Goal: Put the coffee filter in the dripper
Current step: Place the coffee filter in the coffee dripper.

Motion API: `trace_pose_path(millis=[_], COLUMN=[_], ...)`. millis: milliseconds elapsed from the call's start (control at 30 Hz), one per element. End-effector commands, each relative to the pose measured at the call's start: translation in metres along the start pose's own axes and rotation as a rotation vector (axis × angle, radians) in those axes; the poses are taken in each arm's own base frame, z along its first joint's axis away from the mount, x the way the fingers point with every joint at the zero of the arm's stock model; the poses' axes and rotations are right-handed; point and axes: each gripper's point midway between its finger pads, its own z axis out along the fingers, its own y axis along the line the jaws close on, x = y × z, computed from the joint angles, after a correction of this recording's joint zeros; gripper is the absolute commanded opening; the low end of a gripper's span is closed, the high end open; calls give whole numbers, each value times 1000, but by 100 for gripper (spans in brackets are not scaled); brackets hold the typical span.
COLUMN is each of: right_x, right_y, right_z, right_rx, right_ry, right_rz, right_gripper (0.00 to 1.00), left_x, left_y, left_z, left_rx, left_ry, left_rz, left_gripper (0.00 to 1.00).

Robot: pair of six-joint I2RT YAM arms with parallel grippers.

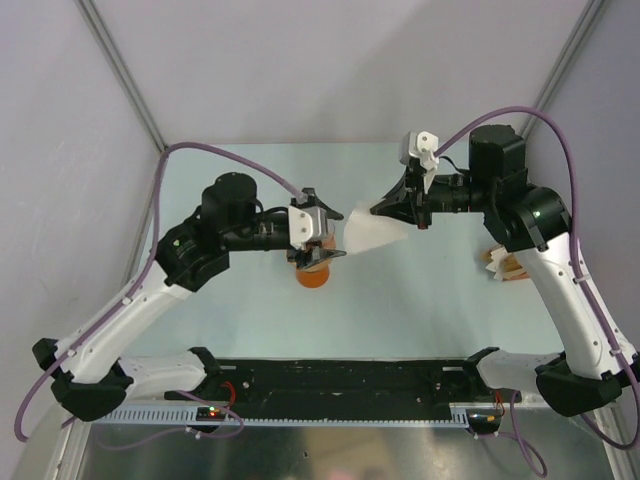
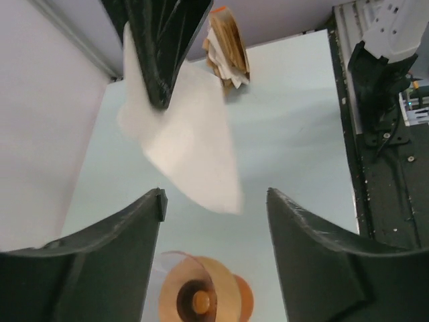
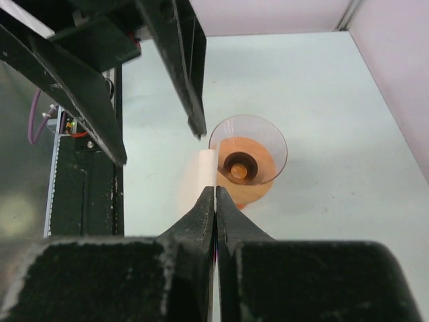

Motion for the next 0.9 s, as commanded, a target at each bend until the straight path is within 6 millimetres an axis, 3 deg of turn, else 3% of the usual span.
trace_pose_path(millis=[0,67,200,267,300,400,433,567,867], right_x=[-5,2,9,9,9,7,7,6,-1], right_y=[14,22,34,38,39,43,44,48,48], right_z=[-13,-15,-14,-12,-11,-7,-6,-1,9], right_rx=[-44,-69,-106,-124,-133,-159,-167,-190,-201], right_ry=[0,13,12,5,2,-9,-11,-14,-33], right_rz=[-32,-34,-12,17,32,74,81,87,65], right_gripper=[0,0,0,0,0,0,0,0,0], left_x=[-2,-4,-8,-15,-22,-38,-40,-45,-50], left_y=[14,23,55,56,47,22,15,5,-7], left_z=[-31,-42,-59,-57,-54,-51,-49,-36,-27], left_rx=[-115,-172,-347,-321,-238,-43,13,158,289], left_ry=[31,25,30,16,-9,-68,-79,-102,-116], left_rz=[-82,-162,-344,-424,-432,-399,-404,-469,-524], left_gripper=[79,89,98,98,97,82,73,45,21])
